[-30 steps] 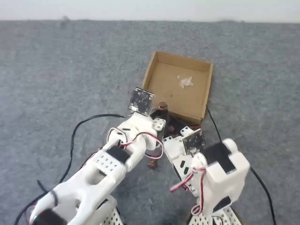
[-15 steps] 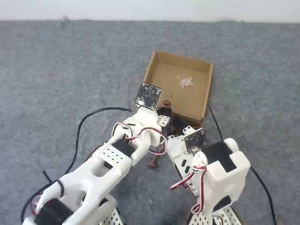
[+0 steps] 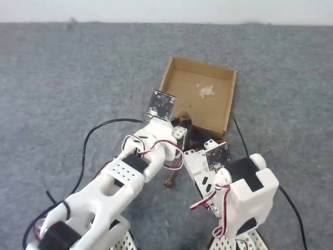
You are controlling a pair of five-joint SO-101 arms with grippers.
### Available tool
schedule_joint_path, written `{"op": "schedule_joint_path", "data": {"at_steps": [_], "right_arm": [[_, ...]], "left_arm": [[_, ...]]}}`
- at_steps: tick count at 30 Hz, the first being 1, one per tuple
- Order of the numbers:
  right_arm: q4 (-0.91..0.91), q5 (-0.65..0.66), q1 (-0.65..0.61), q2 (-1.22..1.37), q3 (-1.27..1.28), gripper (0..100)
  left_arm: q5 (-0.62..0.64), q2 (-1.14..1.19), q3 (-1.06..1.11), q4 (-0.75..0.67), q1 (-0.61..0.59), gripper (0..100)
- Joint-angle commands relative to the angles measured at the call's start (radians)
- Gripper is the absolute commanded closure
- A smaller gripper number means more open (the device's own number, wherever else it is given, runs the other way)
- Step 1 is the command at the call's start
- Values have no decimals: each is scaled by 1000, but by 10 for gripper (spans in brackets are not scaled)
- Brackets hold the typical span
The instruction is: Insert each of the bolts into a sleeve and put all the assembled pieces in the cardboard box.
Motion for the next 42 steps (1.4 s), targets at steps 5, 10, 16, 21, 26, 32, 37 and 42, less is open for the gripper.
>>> {"op": "schedule_joint_path", "data": {"at_steps": [5, 10, 16, 21, 26, 32, 37, 42], "right_arm": [[-36, 20, 21, -50, 6, 993], [-36, 20, 21, -50, 6, 993], [-36, 20, 21, -50, 5, 993], [-35, 20, 21, -50, 5, 993], [-33, 21, 21, -45, -3, 993], [-30, 21, 21, -44, -5, 993], [-33, 21, 22, -44, -2, 993], [-33, 21, 22, -44, 0, 993]], "left_arm": [[-3, -18, -2, 12, 3, 688], [-3, -20, -2, 12, 3, 687], [63, -83, -2, 14, 3, 687], [98, -301, 27, 121, -15, 687], [161, -448, 31, 180, -138, 688], [164, -410, 30, 176, -187, 688], [166, -370, 30, 175, -259, 774], [161, -356, 64, 173, -328, 998]]}}
